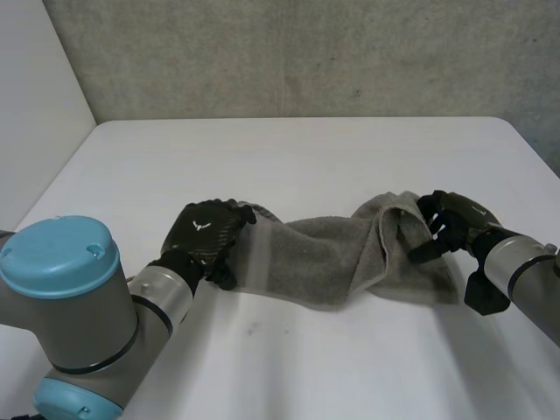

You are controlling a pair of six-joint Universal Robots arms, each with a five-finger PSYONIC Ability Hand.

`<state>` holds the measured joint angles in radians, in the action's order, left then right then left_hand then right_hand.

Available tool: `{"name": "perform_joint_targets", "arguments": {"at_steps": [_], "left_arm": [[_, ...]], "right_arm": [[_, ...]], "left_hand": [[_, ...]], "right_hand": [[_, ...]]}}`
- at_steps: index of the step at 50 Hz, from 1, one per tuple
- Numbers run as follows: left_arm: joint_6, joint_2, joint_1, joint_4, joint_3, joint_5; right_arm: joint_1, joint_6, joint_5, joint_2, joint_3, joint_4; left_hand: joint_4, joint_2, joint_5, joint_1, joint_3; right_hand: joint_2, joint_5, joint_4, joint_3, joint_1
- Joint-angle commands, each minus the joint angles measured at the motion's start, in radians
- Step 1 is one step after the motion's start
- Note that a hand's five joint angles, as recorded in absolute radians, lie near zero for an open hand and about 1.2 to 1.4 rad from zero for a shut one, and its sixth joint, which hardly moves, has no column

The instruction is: Fold the towel.

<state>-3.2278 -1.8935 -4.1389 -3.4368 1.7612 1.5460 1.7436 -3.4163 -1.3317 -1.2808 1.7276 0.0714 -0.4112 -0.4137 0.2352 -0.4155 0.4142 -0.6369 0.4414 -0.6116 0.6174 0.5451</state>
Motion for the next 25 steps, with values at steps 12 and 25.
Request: {"name": "perform_joint_targets", "arguments": {"at_steps": [12, 25], "left_arm": [[0.011, -0.007, 0.005, 0.001, 0.004, 0.0], [0.322, -0.001, 0.054, 0.036, -0.022, 0.0]], "right_arm": [[0.022, 0.037, -0.001, 0.093, -0.019, 0.045], [0.29, 0.332, -0.147, -0.12, -0.226, -0.011]], "left_hand": [[-0.052, -0.049, 0.053, -0.048, 0.049], [-0.046, -0.043, 0.047, -0.042, 0.043]], "right_hand": [[-0.759, 0.78, -0.785, 0.779, 0.851], [-0.759, 0.78, -0.785, 0.779, 0.851]]}}
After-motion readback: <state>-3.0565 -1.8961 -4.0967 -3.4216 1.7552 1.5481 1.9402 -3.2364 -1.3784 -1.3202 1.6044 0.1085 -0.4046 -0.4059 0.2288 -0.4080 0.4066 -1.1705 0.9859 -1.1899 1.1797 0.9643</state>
